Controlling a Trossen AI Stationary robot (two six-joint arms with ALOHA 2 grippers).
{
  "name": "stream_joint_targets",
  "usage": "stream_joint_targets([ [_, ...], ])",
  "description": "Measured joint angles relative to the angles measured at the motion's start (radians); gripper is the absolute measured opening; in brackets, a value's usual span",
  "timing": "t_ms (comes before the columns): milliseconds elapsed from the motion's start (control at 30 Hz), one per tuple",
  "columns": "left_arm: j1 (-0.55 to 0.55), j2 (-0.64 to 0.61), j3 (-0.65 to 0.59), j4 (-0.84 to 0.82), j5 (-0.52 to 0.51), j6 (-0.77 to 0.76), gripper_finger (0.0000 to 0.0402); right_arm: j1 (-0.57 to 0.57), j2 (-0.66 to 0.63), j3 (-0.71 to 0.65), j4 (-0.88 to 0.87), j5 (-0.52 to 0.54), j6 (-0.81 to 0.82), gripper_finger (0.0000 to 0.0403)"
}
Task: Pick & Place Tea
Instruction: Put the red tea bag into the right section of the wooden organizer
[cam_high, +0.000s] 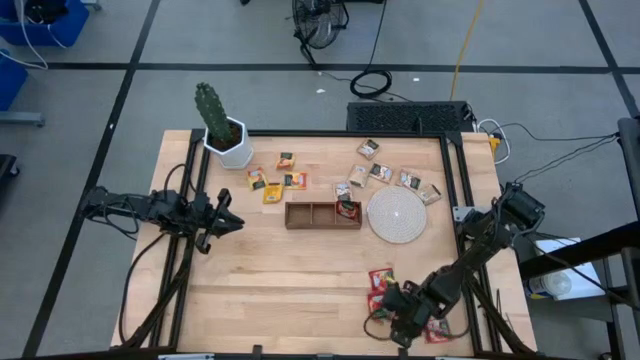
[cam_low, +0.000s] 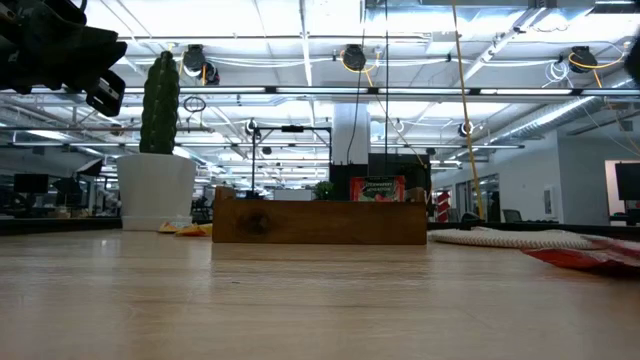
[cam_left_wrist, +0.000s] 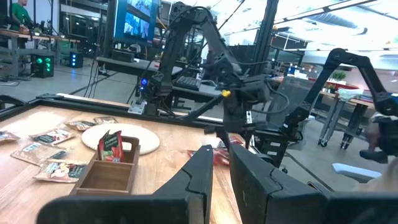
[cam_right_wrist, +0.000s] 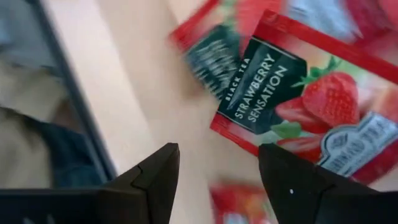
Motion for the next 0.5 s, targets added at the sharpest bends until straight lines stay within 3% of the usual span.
stream_joint_targets([
  [133, 0.000, 0.000, 0.000, 0.000, 0.000, 0.000, 0.0058, -0.050, 0.003, -0.070, 0.205, -0.001, -0.128, 0.0205],
  [267, 0.000, 0.000, 0.000, 0.001, 0.000, 0.000, 0.0058, -0.103, 0.006, -0.089, 0.288, 0.017, -0.277, 0.0205],
  [500, 0.000, 0.000, 0.000, 0.000, 0.000, 0.000, 0.0058, -0.177, 0.010, -0.091, 0.316, 0.236, -0.580, 0.0205],
])
